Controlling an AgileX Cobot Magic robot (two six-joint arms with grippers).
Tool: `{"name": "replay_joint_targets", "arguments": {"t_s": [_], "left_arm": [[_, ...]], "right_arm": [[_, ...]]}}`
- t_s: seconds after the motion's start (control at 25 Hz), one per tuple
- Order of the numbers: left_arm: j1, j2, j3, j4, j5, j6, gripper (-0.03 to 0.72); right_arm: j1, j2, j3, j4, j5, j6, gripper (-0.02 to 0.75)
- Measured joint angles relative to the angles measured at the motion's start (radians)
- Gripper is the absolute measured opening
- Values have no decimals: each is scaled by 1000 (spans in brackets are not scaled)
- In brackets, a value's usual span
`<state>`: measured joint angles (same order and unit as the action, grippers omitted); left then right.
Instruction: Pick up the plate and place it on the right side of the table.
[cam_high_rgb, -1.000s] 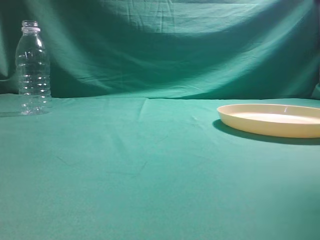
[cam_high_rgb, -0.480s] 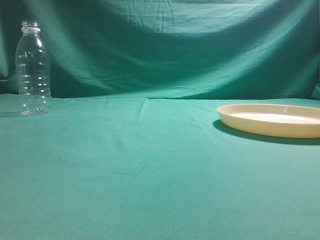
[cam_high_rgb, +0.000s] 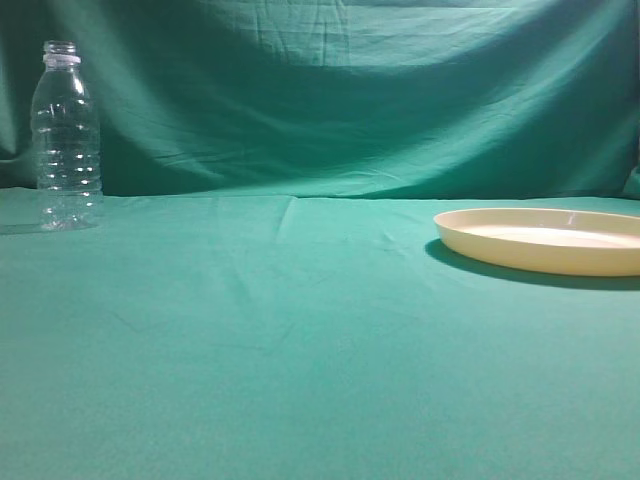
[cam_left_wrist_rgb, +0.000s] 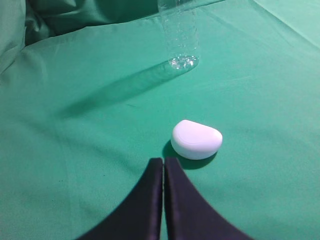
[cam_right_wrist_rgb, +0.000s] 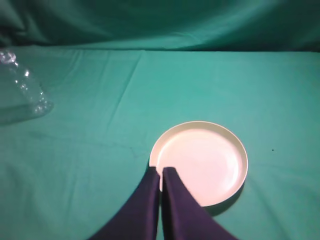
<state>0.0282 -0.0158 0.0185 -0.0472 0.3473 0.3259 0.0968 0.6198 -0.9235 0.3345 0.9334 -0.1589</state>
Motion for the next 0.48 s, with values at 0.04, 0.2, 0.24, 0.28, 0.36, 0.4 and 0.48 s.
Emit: {"name": "replay_joint_targets", "arguments": {"t_s": [0.04,0.2,0.24,0.28,0.36,0.4,0.48], "left_arm": [[0,0,0,0,0,0,0],[0,0,0,0,0,0,0],[0,0,0,0,0,0,0],[0,0,0,0,0,0,0],[0,0,0,0,0,0,0],[0,0,0,0,0,0,0],[0,0,0,0,0,0,0]], "right_arm": [[0,-57,42,6,-20,0,0],[0,-267,162,38,-37,2,0],[0,-304,180,31,-35,2,0],[0,-343,193,19,-35,2,0],[0,-407,221,-11,-43,4,0],[0,-428,234,-31,-56,9,0],[0,-455,270,-70,-112,37,0]]}}
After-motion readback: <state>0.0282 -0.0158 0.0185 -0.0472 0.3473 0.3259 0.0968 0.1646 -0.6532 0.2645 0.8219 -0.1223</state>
